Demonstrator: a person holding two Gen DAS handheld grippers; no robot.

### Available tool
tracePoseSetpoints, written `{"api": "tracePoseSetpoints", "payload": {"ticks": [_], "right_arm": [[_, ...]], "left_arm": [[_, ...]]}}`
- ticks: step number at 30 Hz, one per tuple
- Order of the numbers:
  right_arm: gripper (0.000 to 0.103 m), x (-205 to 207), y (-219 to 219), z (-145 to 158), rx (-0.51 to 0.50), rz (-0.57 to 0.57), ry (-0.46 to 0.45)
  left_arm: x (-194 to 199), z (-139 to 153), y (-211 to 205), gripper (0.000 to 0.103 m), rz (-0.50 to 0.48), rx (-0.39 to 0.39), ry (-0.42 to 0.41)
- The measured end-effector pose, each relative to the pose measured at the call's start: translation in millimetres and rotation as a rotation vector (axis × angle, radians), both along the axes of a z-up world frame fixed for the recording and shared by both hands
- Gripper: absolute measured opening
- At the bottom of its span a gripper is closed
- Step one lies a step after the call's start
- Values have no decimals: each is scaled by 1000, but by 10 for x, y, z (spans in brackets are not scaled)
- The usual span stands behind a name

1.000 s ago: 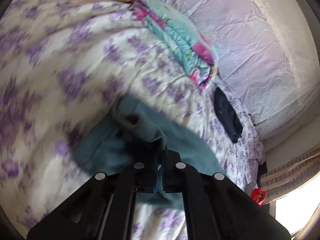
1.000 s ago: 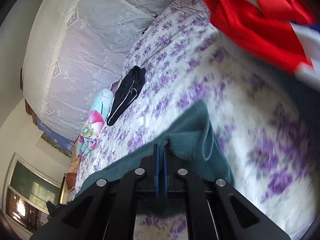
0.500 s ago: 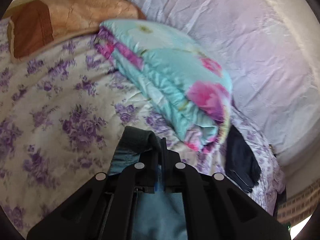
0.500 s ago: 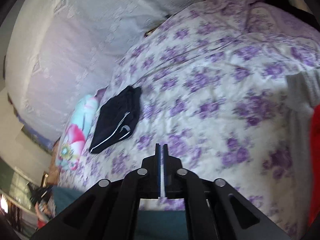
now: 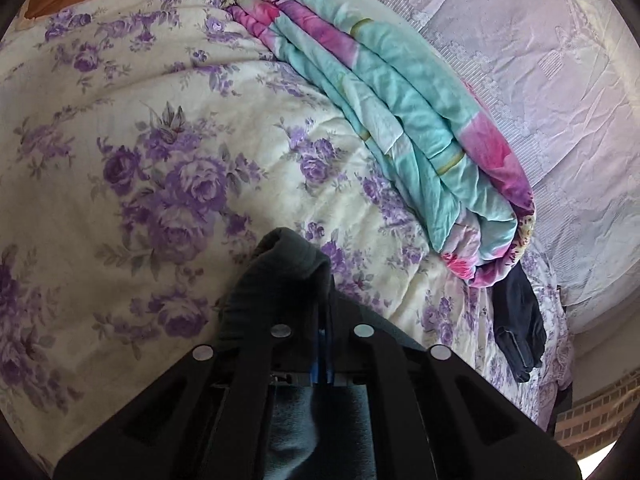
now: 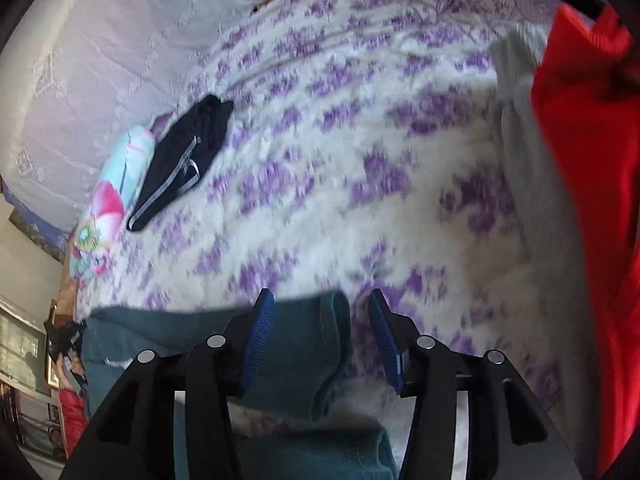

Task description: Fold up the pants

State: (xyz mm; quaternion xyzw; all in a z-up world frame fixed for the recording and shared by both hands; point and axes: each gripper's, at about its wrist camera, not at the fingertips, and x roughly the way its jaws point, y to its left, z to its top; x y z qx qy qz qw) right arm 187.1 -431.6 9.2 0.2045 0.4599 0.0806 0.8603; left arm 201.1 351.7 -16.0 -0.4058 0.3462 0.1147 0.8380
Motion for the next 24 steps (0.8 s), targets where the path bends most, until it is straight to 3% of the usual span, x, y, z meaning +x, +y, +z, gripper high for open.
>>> {"api": "tracePoseSetpoints", "payload": {"ticks": [1, 2, 3, 8, 12, 14, 16, 19, 20, 21, 23, 24], "right_arm": [[35, -14, 34, -47, -15, 6, -7], [12, -28, 73, -61, -40, 11, -23], [7, -13, 118, -68, -37, 35, -37], [7, 205, 138, 308, -67, 8, -167], [7, 591, 79, 548, -147, -51, -232], [7, 760, 101, 505, -174, -61, -226], [7, 959, 118, 338, -192, -80, -180], [11, 1224, 135, 28, -196, -60, -93], [17, 1233, 137, 14, -187, -65, -92], [33, 1220, 101, 52, -149, -69, -106], [53, 1126, 35, 151, -132, -105, -128], [53, 1028, -14, 243, -137, -132, -153]], "left_arm": [[-7, -10, -1, 3, -1, 0, -3], [-21, 1, 6, 3, -4, 5, -6], [-16, -2, 3, 3, -4, 12, -8], [-47, 131, -64, 3, 6, 80, -39], [-108, 319, -97, 4, 12, 100, -124], [-68, 347, -164, 4, 1, 127, -126], [64, 289, -247, 5, -16, 186, -65], [209, 83, -233, 6, -21, 154, 18], [213, 67, -208, 6, -22, 139, 14], [189, 79, -178, 7, -21, 123, -3], [157, 92, -152, 14, -29, 106, -27], [138, 102, -149, 22, -36, 100, -42]]}}
